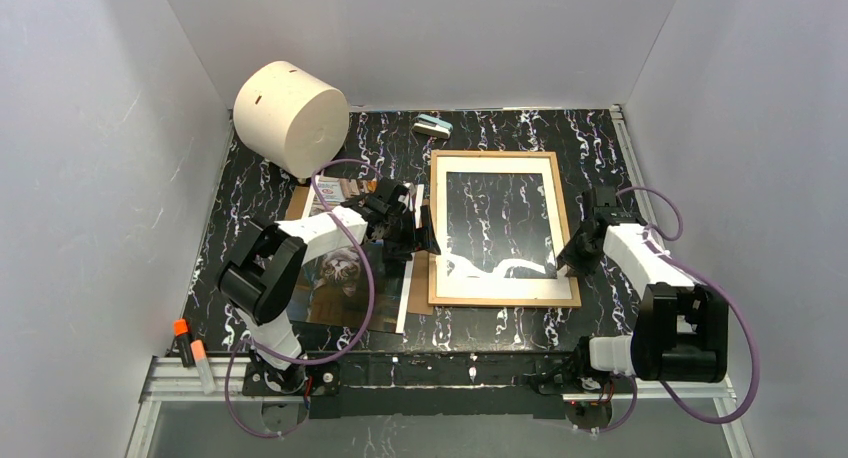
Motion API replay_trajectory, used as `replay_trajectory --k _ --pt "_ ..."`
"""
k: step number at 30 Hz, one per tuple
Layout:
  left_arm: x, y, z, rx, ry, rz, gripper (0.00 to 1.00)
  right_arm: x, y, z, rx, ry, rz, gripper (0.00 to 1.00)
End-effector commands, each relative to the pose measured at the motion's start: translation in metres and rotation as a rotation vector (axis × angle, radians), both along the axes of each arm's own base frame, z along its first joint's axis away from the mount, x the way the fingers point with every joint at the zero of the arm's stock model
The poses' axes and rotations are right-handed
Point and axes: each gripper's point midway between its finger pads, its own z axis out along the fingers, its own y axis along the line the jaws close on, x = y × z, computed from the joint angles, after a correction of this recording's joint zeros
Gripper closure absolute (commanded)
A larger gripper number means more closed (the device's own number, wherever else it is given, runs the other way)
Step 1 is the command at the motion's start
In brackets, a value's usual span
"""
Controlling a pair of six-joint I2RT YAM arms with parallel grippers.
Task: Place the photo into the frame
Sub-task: Adjust the photo frame item on the photo frame.
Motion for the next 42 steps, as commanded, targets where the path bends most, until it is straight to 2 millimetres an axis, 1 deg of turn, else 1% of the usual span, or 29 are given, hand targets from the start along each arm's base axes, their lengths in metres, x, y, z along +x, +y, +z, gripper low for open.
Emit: replay_trajectory --k 1,3,6,7,9,12,16,18,21,23,25,27,28,30,32,33,35,36,37,39,40,42 --pt "-0.014 0.006 -0.003 0.019 0.023 -0.005 0.25 -0.016 0.004 -0.013 0.029 0.069 -0.038 0.7" --pt "-0.015 0.006 -0.004 0.019 0.026 -0.005 0.25 -0.016 0.004 -0.015 0.031 0.082 -0.045 0.74" --pt "-0.017 0.006 -0.005 0.016 0.032 -0.007 0.26 -0.015 0.002 -0.016 0.021 0.095 -0.05 0.77" --pt "-0.017 0.006 -0.005 0.015 0.033 -0.008 0.26 -0.013 0.002 -0.014 0.018 0.092 -0.045 0.79" --pt "-0.019 0.006 -0.005 0.013 0.036 -0.011 0.28 -0.005 0.007 -0.003 0.029 0.045 -0.019 0.8" --pt "-0.02 0.007 -0.005 0.017 0.036 -0.007 0.31 0.003 0.028 0.014 0.055 -0.025 0.072 0.77" --pt "-0.016 0.01 -0.001 0.027 0.01 0.013 0.34 -0.002 0.06 0.02 0.084 -0.045 0.149 0.73" --pt "-0.014 0.013 0.001 0.038 -0.004 0.031 0.36 -0.001 0.081 0.025 0.132 -0.086 0.183 0.71" --pt "-0.011 0.021 0.006 0.068 -0.029 0.066 0.38 0.0 0.103 0.031 0.193 -0.115 0.211 0.66" --pt "-0.006 0.029 0.014 0.094 -0.065 0.097 0.38 0.005 0.118 0.039 0.239 -0.156 0.241 0.64" --pt "-0.002 0.035 0.026 0.107 -0.108 0.116 0.38 0.013 0.133 0.053 0.303 -0.222 0.275 0.63" --pt "0.002 0.04 0.04 0.116 -0.155 0.132 0.38 0.023 0.147 0.071 0.358 -0.295 0.297 0.6" --pt "0.003 0.044 0.049 0.119 -0.179 0.143 0.37 0.031 0.153 0.081 0.383 -0.329 0.302 0.57" --pt "0.004 0.057 0.059 0.156 -0.217 0.172 0.35 0.043 0.166 0.097 0.422 -0.37 0.312 0.53" --pt "0.004 0.076 0.062 0.218 -0.239 0.214 0.33 0.057 0.183 0.113 0.463 -0.397 0.322 0.46" --pt "0.004 0.087 0.064 0.25 -0.243 0.236 0.33 0.065 0.193 0.125 0.475 -0.417 0.34 0.43" --pt "0.005 0.109 0.068 0.301 -0.247 0.284 0.33 0.084 0.215 0.145 0.455 -0.441 0.397 0.38" --pt "0.006 0.119 0.069 0.317 -0.243 0.307 0.33 0.09 0.226 0.154 0.435 -0.455 0.423 0.36" --pt "0.008 0.13 0.071 0.327 -0.235 0.336 0.33 0.095 0.235 0.157 0.425 -0.455 0.442 0.34" --pt "0.009 0.148 0.071 0.336 -0.211 0.383 0.33 0.097 0.256 0.159 0.431 -0.444 0.474 0.33" --pt "0.01 0.159 0.071 0.344 -0.198 0.415 0.33 0.094 0.266 0.155 0.439 -0.428 0.487 0.32" --pt "0.008 0.174 0.068 0.362 -0.177 0.445 0.33 0.085 0.288 0.147 0.456 -0.399 0.512 0.31"
